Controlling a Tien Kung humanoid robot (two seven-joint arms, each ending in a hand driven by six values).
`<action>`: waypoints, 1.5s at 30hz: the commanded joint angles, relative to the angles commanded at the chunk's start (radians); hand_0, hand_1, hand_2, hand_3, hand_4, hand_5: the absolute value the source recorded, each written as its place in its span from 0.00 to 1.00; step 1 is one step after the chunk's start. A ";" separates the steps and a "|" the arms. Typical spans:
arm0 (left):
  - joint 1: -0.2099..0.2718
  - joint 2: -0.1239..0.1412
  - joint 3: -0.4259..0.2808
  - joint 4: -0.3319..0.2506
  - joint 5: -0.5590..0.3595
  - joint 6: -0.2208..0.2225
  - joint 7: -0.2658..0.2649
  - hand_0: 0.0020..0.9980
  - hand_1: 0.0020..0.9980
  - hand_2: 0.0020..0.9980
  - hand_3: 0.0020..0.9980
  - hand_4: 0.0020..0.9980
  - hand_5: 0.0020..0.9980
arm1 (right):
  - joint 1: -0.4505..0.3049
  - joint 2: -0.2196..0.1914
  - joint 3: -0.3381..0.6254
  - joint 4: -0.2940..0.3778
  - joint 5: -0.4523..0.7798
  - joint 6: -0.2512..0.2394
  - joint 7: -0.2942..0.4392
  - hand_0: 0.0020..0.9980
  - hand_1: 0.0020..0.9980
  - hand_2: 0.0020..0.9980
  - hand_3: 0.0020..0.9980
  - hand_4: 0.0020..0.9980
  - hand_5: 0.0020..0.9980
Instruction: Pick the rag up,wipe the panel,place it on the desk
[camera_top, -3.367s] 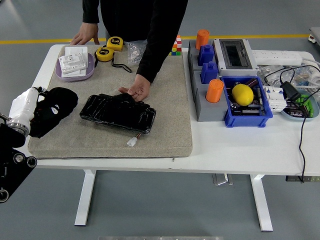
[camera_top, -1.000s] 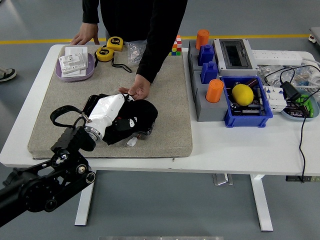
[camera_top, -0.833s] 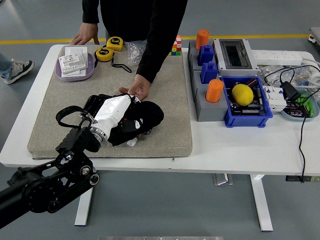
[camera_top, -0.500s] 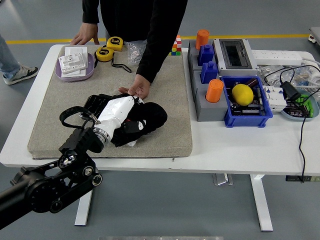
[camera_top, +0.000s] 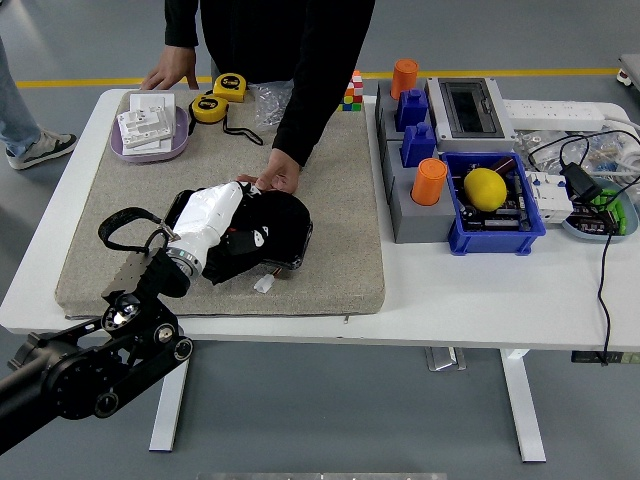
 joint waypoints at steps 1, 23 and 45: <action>0.001 0.000 0.000 0.004 0.002 0.003 0.000 0.29 0.23 0.62 0.53 0.34 0.02 | -0.001 0.001 0.001 0.000 -0.001 0.001 -0.001 0.74 0.66 0.70 0.61 1.00 0.54; 0.037 0.033 -0.070 0.062 0.044 0.025 -0.001 0.28 0.22 0.60 0.52 0.33 0.03 | -0.010 0.007 0.005 -0.006 -0.001 0.004 -0.005 0.74 0.66 0.70 0.61 1.00 0.55; 0.065 0.038 -0.201 0.130 0.102 0.055 0.018 0.27 0.22 0.59 0.51 0.31 0.01 | -0.011 0.008 0.013 -0.006 -0.004 0.010 -0.009 0.74 0.66 0.70 0.61 1.00 0.55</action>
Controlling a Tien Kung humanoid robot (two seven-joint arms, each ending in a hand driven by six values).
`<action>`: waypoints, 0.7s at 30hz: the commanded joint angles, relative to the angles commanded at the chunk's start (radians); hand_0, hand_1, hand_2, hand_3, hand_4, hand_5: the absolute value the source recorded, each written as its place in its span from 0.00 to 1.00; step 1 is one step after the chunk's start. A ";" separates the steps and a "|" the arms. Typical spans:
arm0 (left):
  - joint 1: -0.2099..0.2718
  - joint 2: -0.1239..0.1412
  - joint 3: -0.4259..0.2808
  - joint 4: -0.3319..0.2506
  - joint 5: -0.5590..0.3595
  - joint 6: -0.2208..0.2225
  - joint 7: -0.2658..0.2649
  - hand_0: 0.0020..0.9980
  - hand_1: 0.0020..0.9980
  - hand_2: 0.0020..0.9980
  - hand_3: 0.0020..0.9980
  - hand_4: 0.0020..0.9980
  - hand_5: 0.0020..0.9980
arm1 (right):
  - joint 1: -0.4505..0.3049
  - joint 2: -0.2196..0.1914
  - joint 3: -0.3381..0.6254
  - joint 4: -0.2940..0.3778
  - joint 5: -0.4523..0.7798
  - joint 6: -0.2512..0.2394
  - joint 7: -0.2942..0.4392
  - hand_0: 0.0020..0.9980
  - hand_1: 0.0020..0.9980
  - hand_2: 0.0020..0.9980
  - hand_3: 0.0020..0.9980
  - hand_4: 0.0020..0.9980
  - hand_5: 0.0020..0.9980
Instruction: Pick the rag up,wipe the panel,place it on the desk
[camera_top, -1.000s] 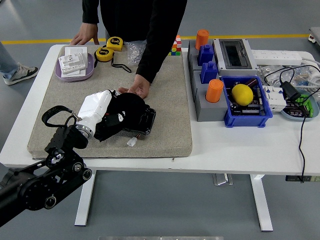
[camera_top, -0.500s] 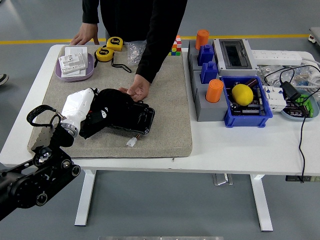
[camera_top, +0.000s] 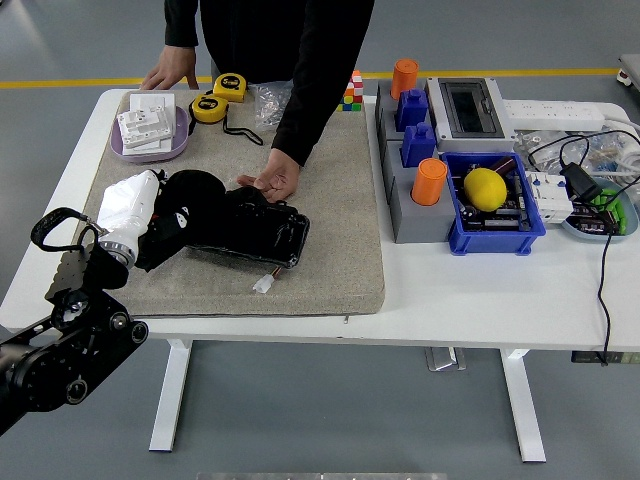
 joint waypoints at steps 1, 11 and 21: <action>0.001 0.000 -0.006 0.002 0.002 0.003 0.000 0.27 0.22 0.59 0.51 0.31 0.01 | 0.000 0.000 0.000 0.000 0.000 0.000 0.000 0.74 0.66 0.70 0.61 1.00 0.55; 0.007 0.012 -0.050 0.008 0.010 0.007 -0.002 0.27 0.22 0.58 0.51 0.31 0.01 | 0.000 0.000 0.004 0.000 -0.002 0.003 0.000 0.74 0.66 0.70 0.61 1.00 0.55; 0.010 0.004 -0.030 0.011 0.009 0.008 -0.003 0.27 0.22 0.58 0.51 0.30 0.01 | 0.000 0.000 0.002 0.000 0.000 0.006 -0.001 0.74 0.66 0.70 0.61 1.00 0.55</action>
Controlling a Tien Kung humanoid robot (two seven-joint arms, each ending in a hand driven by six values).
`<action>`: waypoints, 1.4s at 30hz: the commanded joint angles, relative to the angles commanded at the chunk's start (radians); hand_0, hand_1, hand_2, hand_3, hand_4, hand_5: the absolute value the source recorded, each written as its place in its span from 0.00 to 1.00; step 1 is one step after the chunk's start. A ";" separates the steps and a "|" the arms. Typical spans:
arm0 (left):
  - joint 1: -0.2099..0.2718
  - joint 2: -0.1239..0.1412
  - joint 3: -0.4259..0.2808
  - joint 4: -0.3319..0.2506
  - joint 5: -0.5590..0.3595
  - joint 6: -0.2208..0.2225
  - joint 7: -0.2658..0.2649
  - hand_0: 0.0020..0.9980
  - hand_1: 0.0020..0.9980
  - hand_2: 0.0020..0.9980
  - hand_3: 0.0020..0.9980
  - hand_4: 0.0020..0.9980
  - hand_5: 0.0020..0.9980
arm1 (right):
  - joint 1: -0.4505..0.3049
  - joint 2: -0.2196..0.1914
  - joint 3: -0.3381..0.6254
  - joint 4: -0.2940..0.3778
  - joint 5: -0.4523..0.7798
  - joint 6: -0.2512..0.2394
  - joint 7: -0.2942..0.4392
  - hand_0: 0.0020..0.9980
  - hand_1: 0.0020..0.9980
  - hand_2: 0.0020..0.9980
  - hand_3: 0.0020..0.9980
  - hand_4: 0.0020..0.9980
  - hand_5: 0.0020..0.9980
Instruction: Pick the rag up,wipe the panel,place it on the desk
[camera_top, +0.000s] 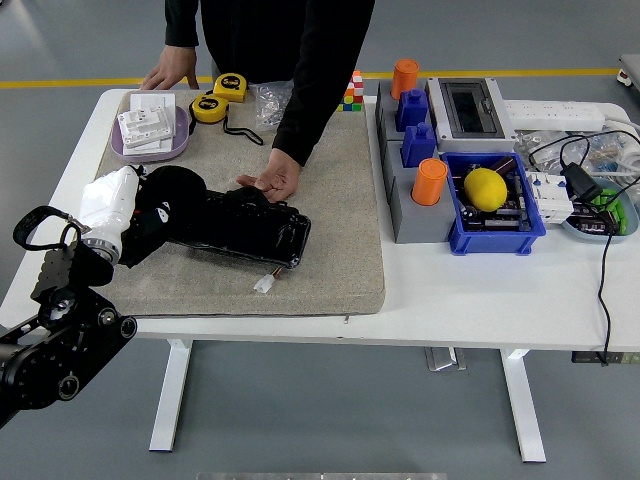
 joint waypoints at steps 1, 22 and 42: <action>0.001 -0.001 0.002 -0.003 0.001 0.002 0.000 0.27 0.22 0.58 0.51 0.30 0.01 | 0.001 0.000 0.000 0.000 0.000 0.000 0.000 0.74 0.66 0.70 0.61 1.00 0.55; -0.052 -0.025 0.189 -0.063 -0.029 -0.002 0.013 0.27 0.21 0.58 0.51 0.29 0.00 | 0.005 -0.001 -0.003 -0.003 0.003 0.004 0.001 0.74 0.66 0.70 0.62 1.00 0.56; -0.095 -0.038 0.348 -0.142 -0.045 -0.012 0.033 0.27 0.22 0.58 0.51 0.30 0.00 | 0.008 -0.003 -0.012 -0.004 0.007 0.005 0.002 0.74 0.66 0.70 0.62 1.00 0.56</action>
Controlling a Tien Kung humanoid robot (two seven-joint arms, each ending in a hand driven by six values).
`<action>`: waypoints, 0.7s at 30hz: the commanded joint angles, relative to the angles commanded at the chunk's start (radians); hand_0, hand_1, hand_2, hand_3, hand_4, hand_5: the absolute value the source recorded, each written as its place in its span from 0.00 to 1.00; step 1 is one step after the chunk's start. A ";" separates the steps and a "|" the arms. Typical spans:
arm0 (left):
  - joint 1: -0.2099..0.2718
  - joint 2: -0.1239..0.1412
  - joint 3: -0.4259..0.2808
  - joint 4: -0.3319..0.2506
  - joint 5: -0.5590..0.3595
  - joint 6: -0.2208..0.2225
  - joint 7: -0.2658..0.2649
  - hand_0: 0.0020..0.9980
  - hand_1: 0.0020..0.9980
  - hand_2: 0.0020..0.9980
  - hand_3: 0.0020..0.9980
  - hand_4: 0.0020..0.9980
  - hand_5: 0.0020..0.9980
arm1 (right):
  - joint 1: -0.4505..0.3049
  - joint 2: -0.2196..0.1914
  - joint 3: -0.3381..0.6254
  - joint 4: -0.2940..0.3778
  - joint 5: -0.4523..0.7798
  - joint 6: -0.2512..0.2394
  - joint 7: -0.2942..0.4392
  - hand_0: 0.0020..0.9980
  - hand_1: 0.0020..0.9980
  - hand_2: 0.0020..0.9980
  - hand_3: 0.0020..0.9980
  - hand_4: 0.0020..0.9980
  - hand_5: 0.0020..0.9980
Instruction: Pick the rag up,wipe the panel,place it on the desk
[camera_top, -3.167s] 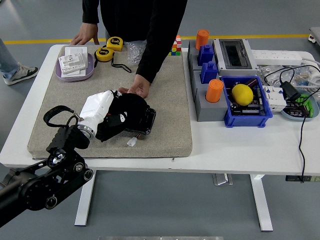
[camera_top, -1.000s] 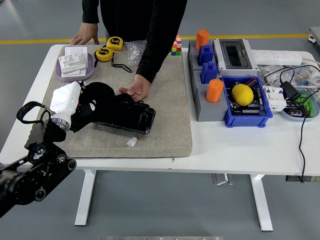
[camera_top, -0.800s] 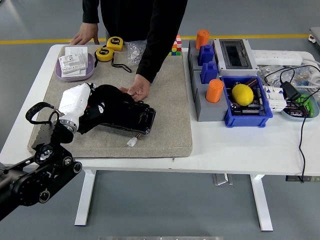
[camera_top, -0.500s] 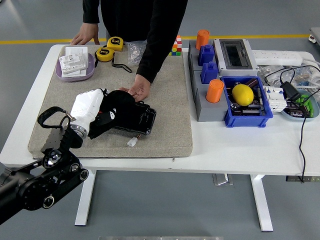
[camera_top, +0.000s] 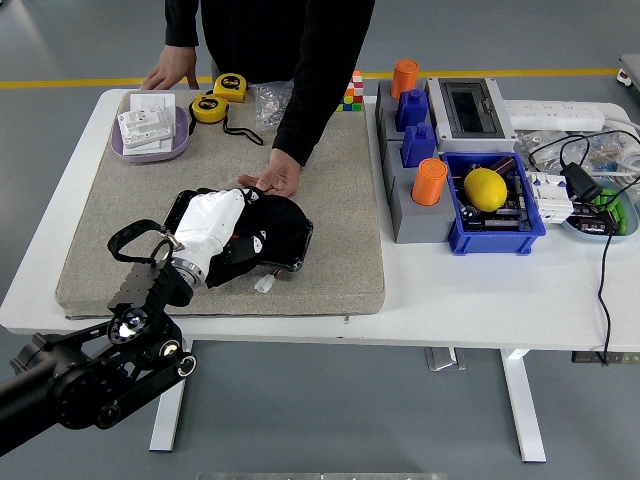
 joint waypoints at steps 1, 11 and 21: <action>0.000 -0.001 0.008 -0.006 0.001 0.000 0.002 0.27 0.22 0.58 0.51 0.30 0.00 | 0.000 0.000 0.000 0.000 0.000 0.000 0.000 0.74 0.66 0.70 0.62 1.00 0.56; -0.012 -0.010 0.062 -0.029 -0.004 -0.005 0.011 0.26 0.22 0.58 0.51 0.31 0.00 | 0.001 -0.001 -0.002 -0.001 -0.001 0.001 0.000 0.74 0.66 0.70 0.62 1.00 0.56; -0.015 -0.018 0.072 -0.036 -0.002 -0.003 0.016 0.26 0.22 0.58 0.51 0.31 0.00 | 0.001 -0.001 -0.007 -0.001 0.003 0.000 0.000 0.74 0.66 0.70 0.62 1.00 0.56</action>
